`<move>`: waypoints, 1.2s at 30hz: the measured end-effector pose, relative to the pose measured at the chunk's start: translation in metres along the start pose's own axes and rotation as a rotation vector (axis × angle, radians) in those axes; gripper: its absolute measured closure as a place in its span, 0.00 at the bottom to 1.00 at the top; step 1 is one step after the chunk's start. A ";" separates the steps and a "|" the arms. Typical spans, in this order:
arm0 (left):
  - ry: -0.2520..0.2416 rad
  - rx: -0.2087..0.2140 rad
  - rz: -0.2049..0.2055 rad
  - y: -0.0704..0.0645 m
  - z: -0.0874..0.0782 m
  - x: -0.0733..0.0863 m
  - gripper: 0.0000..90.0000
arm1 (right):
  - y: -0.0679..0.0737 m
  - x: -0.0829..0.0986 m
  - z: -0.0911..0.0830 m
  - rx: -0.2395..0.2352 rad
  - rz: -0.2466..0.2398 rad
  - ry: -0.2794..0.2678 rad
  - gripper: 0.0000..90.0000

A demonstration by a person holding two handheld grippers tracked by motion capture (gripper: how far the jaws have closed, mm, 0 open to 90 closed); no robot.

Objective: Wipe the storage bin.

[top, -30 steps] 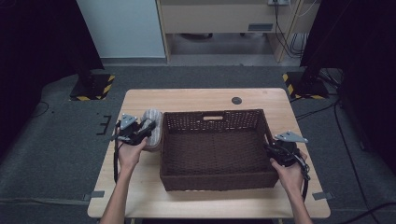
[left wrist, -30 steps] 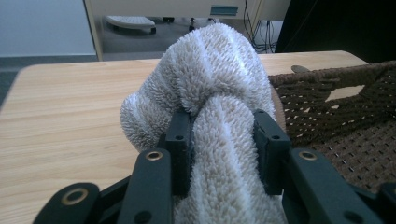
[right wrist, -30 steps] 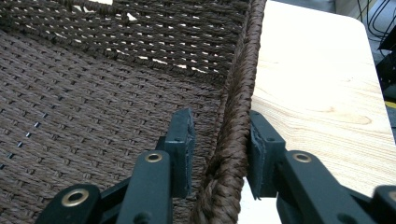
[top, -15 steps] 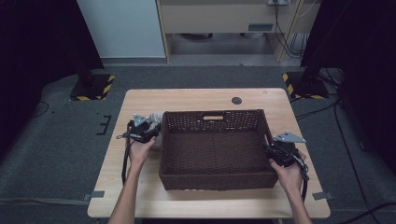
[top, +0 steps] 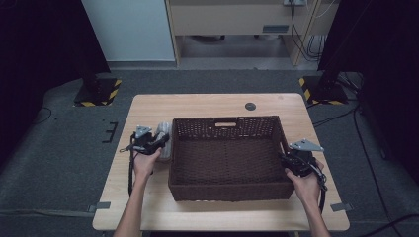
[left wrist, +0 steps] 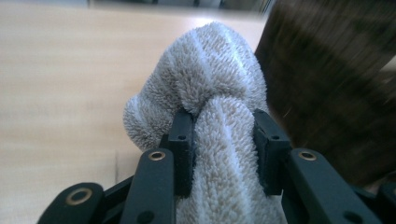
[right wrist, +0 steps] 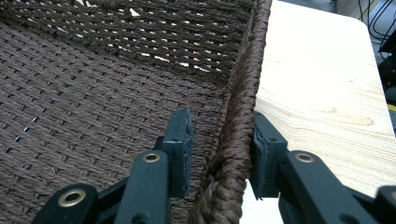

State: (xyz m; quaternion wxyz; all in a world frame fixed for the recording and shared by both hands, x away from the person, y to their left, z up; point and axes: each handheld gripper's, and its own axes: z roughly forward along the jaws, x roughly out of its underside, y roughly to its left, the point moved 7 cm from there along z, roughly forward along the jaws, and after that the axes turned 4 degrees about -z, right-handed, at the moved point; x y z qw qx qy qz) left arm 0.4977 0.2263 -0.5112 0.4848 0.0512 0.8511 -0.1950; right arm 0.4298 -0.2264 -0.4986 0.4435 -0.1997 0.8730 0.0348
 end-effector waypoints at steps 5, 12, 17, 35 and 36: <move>-0.083 0.057 0.029 -0.019 -0.021 -0.029 0.72 | 0.000 0.000 0.000 0.000 0.000 0.000 0.72; -0.085 0.059 0.035 -0.020 -0.015 -0.025 0.71 | 0.000 0.000 0.000 0.001 -0.006 -0.002 0.72; -0.022 -0.006 0.055 -0.010 0.001 -0.010 0.71 | 0.000 0.000 0.000 0.002 -0.007 -0.001 0.71; 0.130 -0.062 0.055 0.004 0.028 0.037 0.71 | 0.000 0.000 0.000 -0.003 -0.007 -0.001 0.70; 0.119 -0.056 0.040 0.005 0.024 0.034 0.71 | 0.000 0.000 0.000 -0.006 -0.007 -0.001 0.70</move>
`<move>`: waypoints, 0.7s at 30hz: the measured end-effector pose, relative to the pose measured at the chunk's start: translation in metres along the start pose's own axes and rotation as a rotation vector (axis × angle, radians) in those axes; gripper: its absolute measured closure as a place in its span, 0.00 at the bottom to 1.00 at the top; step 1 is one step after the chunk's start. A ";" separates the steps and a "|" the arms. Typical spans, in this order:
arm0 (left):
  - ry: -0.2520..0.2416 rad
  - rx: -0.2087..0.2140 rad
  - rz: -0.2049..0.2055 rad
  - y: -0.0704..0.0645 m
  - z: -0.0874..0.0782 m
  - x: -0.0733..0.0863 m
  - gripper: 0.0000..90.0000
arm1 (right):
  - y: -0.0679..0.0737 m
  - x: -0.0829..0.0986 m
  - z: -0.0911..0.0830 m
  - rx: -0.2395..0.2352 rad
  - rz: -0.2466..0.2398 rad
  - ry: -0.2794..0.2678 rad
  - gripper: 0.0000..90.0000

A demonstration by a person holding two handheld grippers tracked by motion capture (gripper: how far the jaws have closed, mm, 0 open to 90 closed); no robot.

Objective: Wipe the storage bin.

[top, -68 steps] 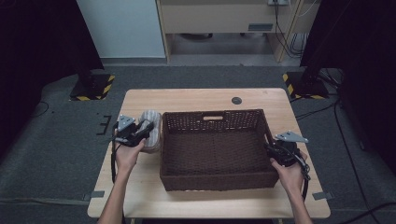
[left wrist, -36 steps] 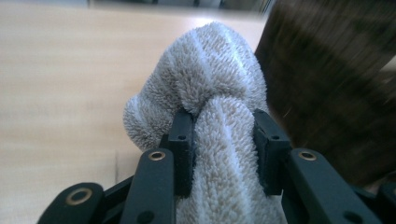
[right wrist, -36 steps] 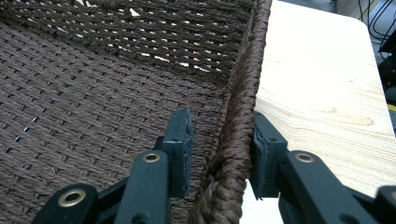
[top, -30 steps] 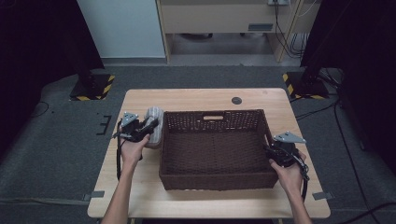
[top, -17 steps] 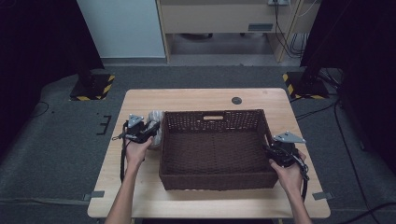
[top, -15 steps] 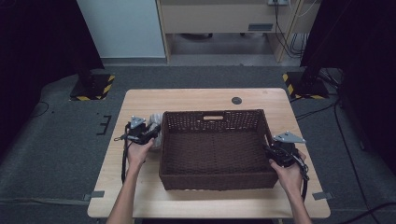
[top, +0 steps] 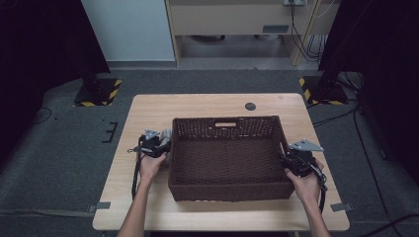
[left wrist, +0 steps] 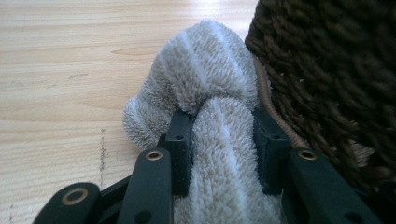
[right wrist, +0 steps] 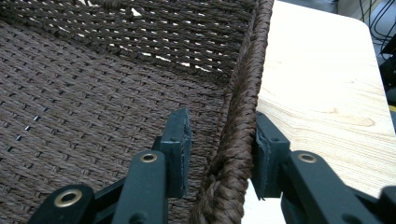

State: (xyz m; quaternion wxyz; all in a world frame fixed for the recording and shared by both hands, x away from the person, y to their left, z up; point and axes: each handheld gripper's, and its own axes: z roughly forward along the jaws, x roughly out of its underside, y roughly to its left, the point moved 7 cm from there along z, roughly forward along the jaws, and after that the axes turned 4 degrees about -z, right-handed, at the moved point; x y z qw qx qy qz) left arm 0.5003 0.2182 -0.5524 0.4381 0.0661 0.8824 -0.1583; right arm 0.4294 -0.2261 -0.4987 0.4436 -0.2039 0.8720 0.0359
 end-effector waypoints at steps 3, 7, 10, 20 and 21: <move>-0.060 0.023 -0.018 0.002 -0.019 -0.012 0.71 | 0.000 0.000 0.000 -0.003 0.000 -0.001 0.69; -0.152 0.086 -0.003 -0.007 -0.054 -0.032 0.71 | 0.000 0.000 0.000 0.001 0.000 -0.001 0.69; -0.196 0.141 0.023 -0.018 -0.075 -0.039 0.71 | 0.000 0.000 0.000 0.002 -0.002 -0.001 0.69; -0.114 0.110 0.073 -0.022 -0.067 -0.010 0.71 | 0.001 0.000 0.000 0.004 -0.008 0.002 0.69; -0.093 0.106 0.076 -0.021 -0.063 -0.005 0.71 | 0.001 0.000 0.000 0.004 -0.007 0.003 0.69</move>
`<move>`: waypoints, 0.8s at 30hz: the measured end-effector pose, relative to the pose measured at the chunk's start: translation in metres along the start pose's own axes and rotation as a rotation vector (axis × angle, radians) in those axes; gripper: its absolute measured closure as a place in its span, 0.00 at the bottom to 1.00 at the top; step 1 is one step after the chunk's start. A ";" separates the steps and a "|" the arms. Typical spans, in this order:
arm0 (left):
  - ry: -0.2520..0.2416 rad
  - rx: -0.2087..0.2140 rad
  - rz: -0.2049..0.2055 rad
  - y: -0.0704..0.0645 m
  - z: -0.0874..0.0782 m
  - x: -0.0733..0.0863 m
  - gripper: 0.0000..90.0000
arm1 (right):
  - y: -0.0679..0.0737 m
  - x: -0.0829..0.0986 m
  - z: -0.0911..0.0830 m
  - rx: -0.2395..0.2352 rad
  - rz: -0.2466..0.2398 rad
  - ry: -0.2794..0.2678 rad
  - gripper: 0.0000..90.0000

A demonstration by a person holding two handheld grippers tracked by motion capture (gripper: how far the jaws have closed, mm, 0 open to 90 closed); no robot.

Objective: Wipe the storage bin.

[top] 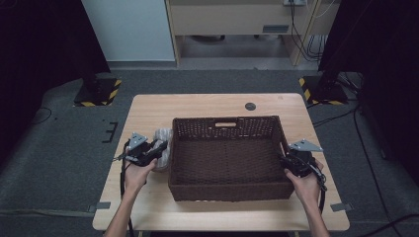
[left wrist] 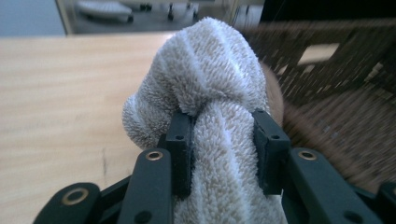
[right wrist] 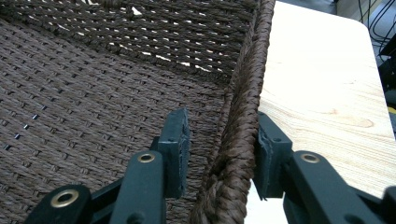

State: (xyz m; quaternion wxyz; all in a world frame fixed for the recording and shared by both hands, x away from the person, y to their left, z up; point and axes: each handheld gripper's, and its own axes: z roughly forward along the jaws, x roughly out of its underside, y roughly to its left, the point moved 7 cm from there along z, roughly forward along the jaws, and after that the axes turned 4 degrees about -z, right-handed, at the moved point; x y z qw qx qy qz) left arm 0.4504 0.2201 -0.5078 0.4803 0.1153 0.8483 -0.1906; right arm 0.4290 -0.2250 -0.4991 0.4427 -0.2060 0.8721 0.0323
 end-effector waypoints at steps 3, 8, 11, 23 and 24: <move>0.055 -0.017 0.026 0.000 0.010 0.015 0.70 | 0.000 0.000 0.000 0.002 -0.001 0.001 0.69; 0.110 -0.052 0.052 0.001 0.021 0.028 0.71 | 0.000 0.000 0.000 0.002 -0.001 0.001 0.69; 0.146 -0.053 0.047 0.004 0.026 0.038 0.70 | 0.000 0.000 0.000 0.002 -0.002 0.001 0.69; 0.002 0.000 -0.018 0.001 -0.013 0.006 0.71 | -0.001 -0.003 -0.004 -0.016 0.013 -0.014 0.65; -0.012 0.005 -0.013 -0.001 -0.017 0.003 0.71 | -0.002 -0.005 -0.006 -0.015 0.009 -0.021 0.64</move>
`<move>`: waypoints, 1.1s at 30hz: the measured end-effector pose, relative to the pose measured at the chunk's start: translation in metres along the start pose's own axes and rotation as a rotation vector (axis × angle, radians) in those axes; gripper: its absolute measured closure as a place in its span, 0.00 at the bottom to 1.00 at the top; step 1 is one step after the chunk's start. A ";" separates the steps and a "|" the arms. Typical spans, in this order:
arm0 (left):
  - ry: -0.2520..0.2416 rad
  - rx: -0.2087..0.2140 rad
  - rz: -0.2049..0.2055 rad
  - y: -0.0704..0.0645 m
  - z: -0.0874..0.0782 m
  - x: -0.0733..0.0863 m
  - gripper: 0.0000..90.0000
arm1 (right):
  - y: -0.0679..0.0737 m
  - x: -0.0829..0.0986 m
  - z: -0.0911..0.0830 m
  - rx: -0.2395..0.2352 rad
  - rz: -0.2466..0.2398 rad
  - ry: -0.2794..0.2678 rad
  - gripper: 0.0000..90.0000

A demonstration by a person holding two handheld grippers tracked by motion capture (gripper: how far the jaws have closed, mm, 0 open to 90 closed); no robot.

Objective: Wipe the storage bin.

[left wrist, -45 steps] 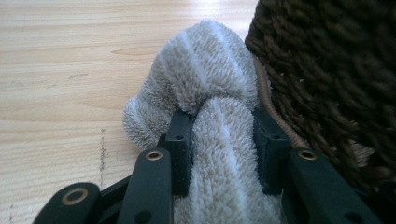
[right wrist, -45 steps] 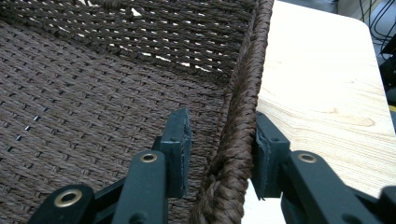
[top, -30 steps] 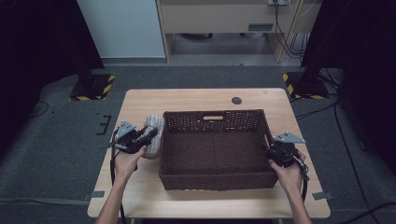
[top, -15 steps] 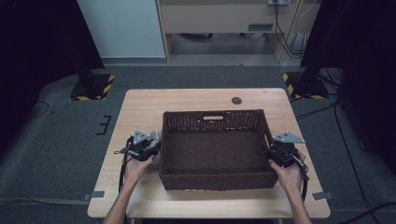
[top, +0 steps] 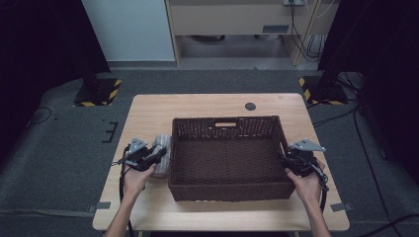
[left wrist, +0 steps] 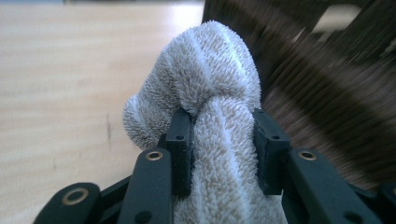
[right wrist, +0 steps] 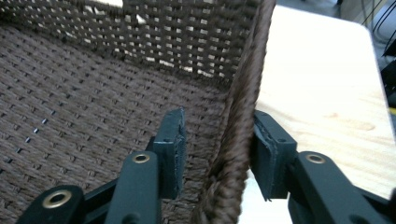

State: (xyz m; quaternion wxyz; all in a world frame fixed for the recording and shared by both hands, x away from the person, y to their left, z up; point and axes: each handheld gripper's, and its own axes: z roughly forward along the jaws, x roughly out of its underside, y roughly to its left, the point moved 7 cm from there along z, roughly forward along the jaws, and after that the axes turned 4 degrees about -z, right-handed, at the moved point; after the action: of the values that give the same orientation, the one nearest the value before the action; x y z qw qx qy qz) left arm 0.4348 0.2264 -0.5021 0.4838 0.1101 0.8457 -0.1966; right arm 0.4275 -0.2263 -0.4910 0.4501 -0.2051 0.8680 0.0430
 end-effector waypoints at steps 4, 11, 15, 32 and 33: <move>-0.047 0.027 0.031 -0.013 -0.016 -0.010 0.71 | 0.000 -0.001 0.000 0.001 -0.019 0.009 0.63; -0.074 0.067 0.020 -0.026 -0.034 -0.018 0.70 | -0.001 -0.010 -0.010 -0.014 -0.006 -0.043 0.58; -0.048 0.054 0.031 -0.029 -0.032 -0.006 0.70 | -0.001 -0.011 -0.016 -0.026 -0.015 -0.031 0.65; -0.055 0.004 0.033 -0.014 -0.010 -0.009 0.71 | 0.005 -0.015 -0.004 0.063 -0.020 -0.001 0.75; -0.055 0.003 0.034 -0.014 -0.010 -0.007 0.71 | 0.005 -0.015 -0.004 0.060 -0.016 -0.002 0.75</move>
State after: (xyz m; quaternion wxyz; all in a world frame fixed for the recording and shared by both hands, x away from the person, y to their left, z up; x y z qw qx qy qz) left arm 0.4256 0.2182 -0.4885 0.5098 0.1197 0.8299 -0.1926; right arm 0.4306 -0.2180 -0.4775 0.4574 -0.1985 0.8667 0.0133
